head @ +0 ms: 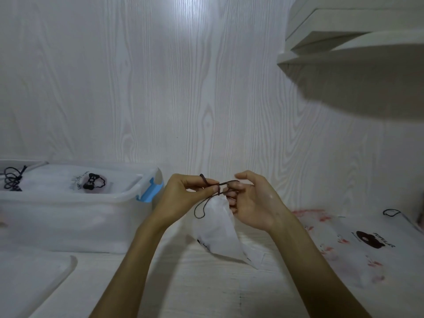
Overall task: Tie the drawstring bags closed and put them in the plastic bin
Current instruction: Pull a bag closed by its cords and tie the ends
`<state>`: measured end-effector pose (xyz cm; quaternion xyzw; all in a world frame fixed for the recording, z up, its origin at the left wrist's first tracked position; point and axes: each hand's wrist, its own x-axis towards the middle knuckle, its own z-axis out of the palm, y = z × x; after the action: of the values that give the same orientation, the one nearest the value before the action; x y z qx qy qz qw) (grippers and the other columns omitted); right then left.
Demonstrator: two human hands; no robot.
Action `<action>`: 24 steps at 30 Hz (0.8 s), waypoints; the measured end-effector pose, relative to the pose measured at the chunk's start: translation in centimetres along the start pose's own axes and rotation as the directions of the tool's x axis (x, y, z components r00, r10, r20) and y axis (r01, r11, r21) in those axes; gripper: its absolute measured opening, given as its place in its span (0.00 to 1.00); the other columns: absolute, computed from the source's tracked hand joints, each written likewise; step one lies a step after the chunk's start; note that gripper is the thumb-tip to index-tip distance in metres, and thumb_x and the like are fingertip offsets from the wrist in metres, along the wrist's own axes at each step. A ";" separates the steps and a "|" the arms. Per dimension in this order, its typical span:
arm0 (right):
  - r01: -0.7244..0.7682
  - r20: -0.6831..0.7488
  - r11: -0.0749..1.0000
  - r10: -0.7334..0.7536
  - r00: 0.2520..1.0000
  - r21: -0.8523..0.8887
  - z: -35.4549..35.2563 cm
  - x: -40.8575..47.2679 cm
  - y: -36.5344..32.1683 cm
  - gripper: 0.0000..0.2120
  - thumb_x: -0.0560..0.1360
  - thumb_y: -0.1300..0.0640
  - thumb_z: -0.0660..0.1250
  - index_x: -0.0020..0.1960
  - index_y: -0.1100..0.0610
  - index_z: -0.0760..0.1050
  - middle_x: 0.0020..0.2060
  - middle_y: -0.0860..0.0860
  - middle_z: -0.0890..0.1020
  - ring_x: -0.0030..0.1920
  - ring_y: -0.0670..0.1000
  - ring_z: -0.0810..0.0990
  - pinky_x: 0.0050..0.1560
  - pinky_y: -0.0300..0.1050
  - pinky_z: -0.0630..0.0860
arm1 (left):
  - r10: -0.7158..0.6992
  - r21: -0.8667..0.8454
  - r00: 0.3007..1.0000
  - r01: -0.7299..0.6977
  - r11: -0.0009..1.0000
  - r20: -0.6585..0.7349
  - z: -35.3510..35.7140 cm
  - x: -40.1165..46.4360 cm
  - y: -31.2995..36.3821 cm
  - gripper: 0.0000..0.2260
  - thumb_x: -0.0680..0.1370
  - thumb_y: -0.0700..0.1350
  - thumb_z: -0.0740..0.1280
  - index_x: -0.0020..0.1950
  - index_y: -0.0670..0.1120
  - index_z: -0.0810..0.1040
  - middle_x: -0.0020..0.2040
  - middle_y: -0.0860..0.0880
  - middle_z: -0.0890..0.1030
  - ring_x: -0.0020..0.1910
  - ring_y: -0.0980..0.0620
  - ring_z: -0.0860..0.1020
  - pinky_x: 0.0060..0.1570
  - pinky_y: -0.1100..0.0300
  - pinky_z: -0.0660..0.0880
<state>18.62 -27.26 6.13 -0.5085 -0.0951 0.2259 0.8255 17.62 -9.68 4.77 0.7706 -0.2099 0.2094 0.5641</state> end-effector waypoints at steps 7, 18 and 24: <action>0.235 -0.196 0.907 -0.174 0.965 0.349 -3.3 -1.5 -2.7 0.21 0.73 0.49 0.65 0.24 0.53 0.64 0.27 0.48 0.65 0.28 0.48 0.60 0.33 0.41 0.56 | -0.070 0.020 0.997 0.071 0.997 -0.037 -1.0 -0.1 -1.0 0.05 0.71 0.44 0.73 0.45 0.53 0.85 0.41 0.54 0.86 0.44 0.58 0.82 0.47 0.67 0.76; 0.006 -0.146 0.434 -0.317 0.937 -0.901 -2.3 -2.2 -2.6 0.16 0.76 0.54 0.66 0.63 0.54 0.74 0.56 0.49 0.80 0.38 0.43 0.81 0.38 0.34 0.75 | -0.076 0.016 0.997 0.075 0.997 0.024 -0.3 -0.2 -0.6 0.05 0.72 0.42 0.73 0.45 0.50 0.85 0.41 0.56 0.85 0.42 0.62 0.81 0.43 0.73 0.74; 0.087 -0.045 0.520 -0.236 0.971 -0.850 1.0 -1.2 -0.7 0.11 0.74 0.60 0.70 0.55 0.58 0.80 0.46 0.54 0.85 0.36 0.45 0.83 0.36 0.33 0.76 | -0.056 0.026 0.997 0.054 0.998 0.050 -0.2 -0.2 -0.7 0.06 0.72 0.42 0.73 0.48 0.48 0.85 0.42 0.53 0.86 0.45 0.59 0.82 0.46 0.71 0.75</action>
<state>17.35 -27.36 7.30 -0.8471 -0.1745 0.0343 0.5007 17.84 -9.27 4.17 0.7880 -0.2002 0.1769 0.5548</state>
